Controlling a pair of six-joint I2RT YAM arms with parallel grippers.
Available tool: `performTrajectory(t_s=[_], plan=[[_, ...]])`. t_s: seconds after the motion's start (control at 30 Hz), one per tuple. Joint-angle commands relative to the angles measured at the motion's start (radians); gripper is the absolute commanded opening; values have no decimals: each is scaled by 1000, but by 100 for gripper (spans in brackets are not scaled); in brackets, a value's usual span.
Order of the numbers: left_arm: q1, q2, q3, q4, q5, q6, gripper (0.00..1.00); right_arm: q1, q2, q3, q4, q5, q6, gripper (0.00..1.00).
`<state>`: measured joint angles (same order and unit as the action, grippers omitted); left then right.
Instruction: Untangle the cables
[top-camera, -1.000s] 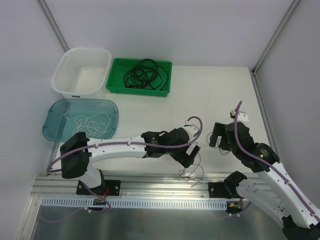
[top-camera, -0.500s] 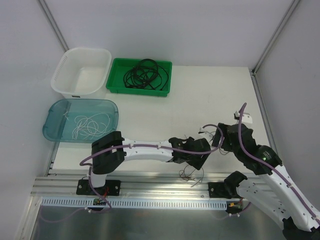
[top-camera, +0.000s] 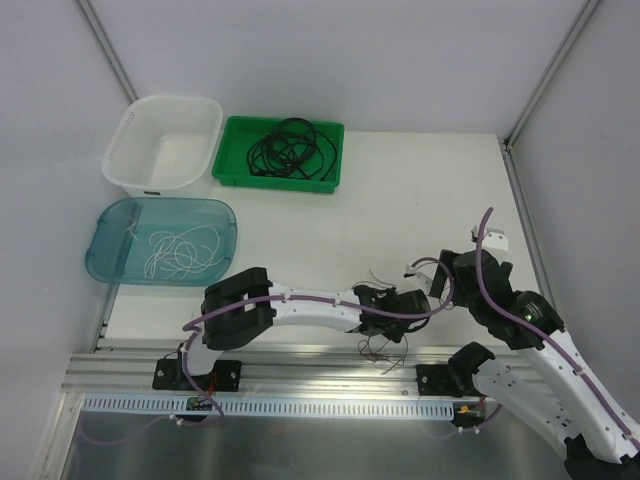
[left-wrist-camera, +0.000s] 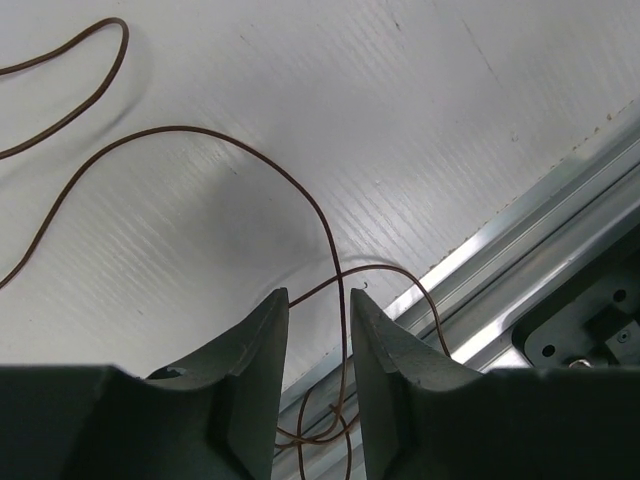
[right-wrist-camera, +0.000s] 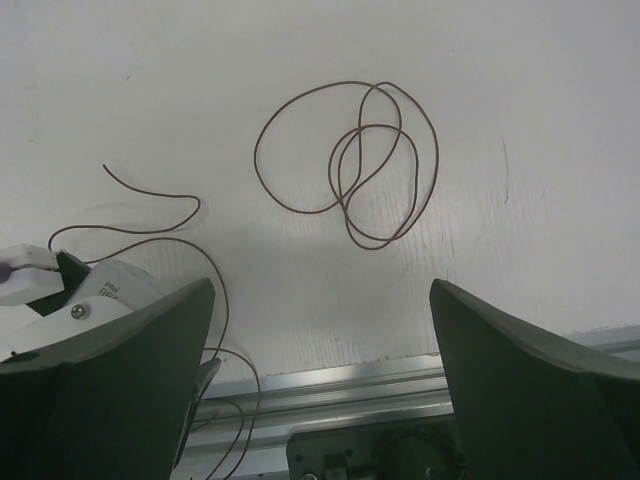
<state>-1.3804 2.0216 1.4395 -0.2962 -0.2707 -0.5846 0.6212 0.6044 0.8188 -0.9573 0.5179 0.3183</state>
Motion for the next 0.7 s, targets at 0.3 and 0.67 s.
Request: performTrajectory(t_s=[0.3,0.67], plan=[[56,22,-60,-87,7,-109,0,5,-11,-1,57,-4,25,95],[293,-187,-264,-96,-68,-84,0,3,26,-20,117,-108,1,94]])
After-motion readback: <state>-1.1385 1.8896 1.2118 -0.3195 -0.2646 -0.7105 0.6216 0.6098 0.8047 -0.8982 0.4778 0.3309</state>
